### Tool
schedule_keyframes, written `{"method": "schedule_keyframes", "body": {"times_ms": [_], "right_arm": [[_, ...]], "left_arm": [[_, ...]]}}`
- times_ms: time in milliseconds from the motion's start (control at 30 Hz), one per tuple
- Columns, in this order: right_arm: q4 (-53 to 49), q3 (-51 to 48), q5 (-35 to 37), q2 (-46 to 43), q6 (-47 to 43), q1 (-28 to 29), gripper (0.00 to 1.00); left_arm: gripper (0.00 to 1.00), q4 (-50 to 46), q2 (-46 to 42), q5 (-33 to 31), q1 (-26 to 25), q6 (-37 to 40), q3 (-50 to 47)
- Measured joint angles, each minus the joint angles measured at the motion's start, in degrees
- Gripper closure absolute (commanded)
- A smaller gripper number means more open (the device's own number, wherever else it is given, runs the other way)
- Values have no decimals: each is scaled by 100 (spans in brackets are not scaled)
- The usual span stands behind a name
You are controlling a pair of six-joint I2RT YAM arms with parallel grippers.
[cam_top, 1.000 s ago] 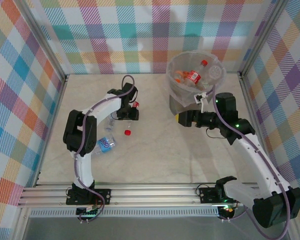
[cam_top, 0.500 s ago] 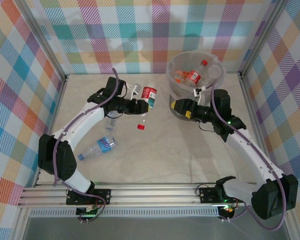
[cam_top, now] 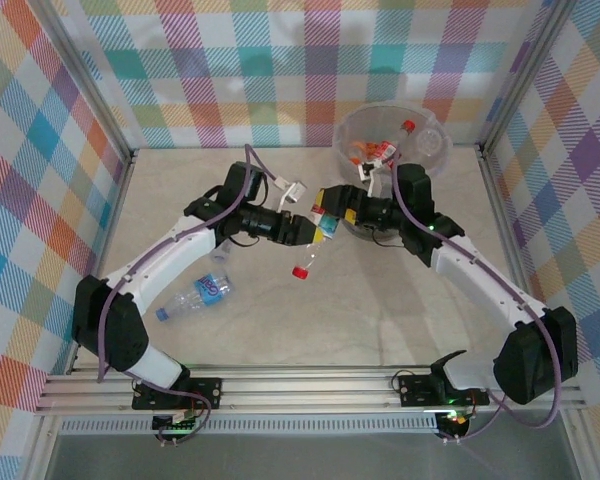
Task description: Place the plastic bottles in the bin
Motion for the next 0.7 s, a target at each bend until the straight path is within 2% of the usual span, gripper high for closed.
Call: {"method": "schedule_keyframes", "body": {"times_ms": [167,233,267,333,433,467,700], "right_arm": [[46,94,0,74,-2,83,37],[37,136,37,68,-13,114,41],[13,136,63,61,-31,118,43],[-28,138,114,33,-52,129,44],[-308,199,319,-37,-208,116,45],[-417,264,382,-48,-254,116,46],[-1178,1167,863,-188,-678,-131,46]], "left_arm": [[41,-22,-238,-17,-68,17,-31],[36,-2,-258,-33,-70,31,-59],[29,7,-275,-63,-72,37,-76],[22,24,-295,-127,-87,72,-96],[3,35,-424,-293,-111,166,-166],[0,59,-505,-369,-111,199,-219],[0,361,-1467,-966,-111,437,-597]]}}
